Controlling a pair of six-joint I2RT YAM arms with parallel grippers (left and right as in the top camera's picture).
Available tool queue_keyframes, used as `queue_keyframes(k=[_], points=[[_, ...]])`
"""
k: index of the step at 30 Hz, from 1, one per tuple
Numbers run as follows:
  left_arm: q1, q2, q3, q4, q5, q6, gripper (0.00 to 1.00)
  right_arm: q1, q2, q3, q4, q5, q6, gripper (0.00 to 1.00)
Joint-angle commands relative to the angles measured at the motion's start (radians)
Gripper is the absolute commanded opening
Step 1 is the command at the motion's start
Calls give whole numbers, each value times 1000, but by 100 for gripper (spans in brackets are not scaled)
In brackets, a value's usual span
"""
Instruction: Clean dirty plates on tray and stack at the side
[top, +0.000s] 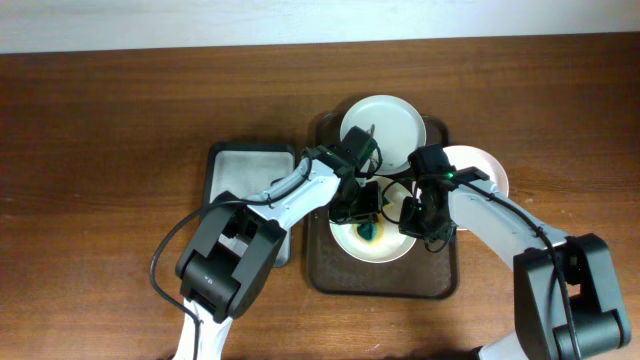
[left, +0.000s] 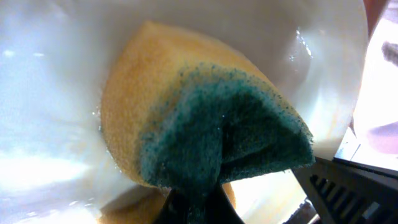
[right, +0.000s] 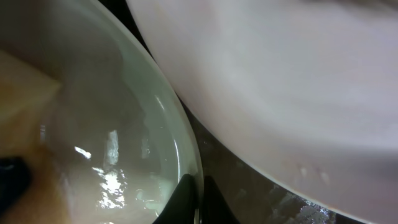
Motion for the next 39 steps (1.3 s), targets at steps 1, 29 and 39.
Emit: queue_keyframes(k=[1,29,39], points=[[-60,63,-27,49,186,37,0,10,11,-8,5,-8,-20,4],[127,-278,257,-593,-665,67,0,10,-16,23,-55,-14,-153,4],[482,-353,-15,-497,-372,359,0,225,-192,206,-234,397,-216,4]])
